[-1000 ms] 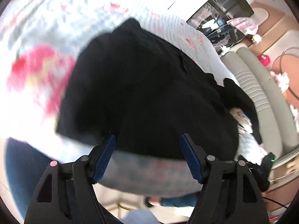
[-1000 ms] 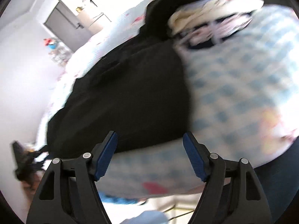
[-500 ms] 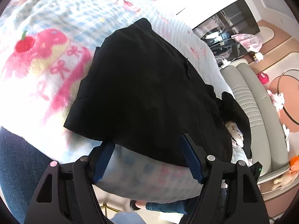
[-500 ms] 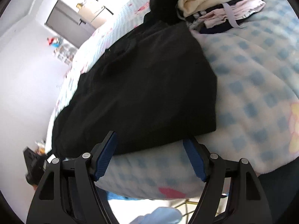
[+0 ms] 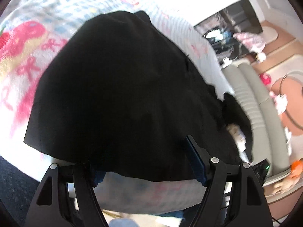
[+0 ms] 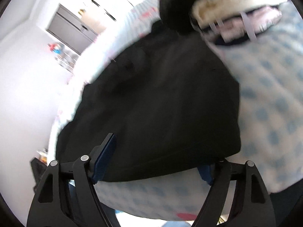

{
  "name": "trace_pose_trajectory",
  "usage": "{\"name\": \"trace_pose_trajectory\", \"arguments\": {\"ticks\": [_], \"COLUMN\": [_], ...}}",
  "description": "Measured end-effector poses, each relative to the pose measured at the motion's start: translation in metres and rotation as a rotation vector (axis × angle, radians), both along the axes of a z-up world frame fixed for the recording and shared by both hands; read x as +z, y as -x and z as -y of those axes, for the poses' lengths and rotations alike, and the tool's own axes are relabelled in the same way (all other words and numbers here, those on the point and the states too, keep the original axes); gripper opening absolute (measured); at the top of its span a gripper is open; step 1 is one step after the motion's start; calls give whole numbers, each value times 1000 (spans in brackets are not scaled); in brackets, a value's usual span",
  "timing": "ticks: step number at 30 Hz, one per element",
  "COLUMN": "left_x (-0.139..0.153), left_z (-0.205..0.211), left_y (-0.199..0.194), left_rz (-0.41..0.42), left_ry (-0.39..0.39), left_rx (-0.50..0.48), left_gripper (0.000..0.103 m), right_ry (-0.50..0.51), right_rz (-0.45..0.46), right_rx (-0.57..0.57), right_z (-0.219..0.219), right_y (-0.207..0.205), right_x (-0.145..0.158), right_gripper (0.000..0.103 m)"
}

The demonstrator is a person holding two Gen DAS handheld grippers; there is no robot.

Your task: Fold clothes

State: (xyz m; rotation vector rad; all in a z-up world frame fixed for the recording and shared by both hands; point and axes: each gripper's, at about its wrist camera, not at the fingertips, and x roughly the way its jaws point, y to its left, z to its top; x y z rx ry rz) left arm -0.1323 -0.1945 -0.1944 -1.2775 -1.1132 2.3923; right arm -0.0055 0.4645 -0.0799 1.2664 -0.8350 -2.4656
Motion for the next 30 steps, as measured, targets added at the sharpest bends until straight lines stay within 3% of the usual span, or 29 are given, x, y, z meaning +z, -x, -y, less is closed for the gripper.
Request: {"name": "trace_pose_trajectory", "arguments": {"ticks": [3,6,13,18,22,25,27,30], "left_x": [-15,-17,-23,-18,2,-2,-9,-21], "left_z": [2,-11,-27,-27,-32,-33,-30,-36], "left_y": [1,4,16,10,-5,-2,2,12], "left_rz": [3,-11,12,-20,-91,-79,-71,-33], "left_ry": [-16,41,108,127,177,183,150,176], "left_rx": [35,29,-37,-7,95,94,70,23], "left_gripper": [75,78,102,102,102,102,102,102], "right_ry": [-25,-39,-72,-72,-102,-41,43,31], "right_rz": [17,20,15,26,43,51,13,16], "right_rx": [-7,-6,3,7,6,-35,-29,15], "right_z": [4,9,24,20,26,20,14,17], "right_y": [3,2,8,15,16,17,17,21], "right_x": [-11,-30,-53,-55,-49,-39,-30,-37], "right_gripper": [80,80,95,101,97,81,81,82]}}
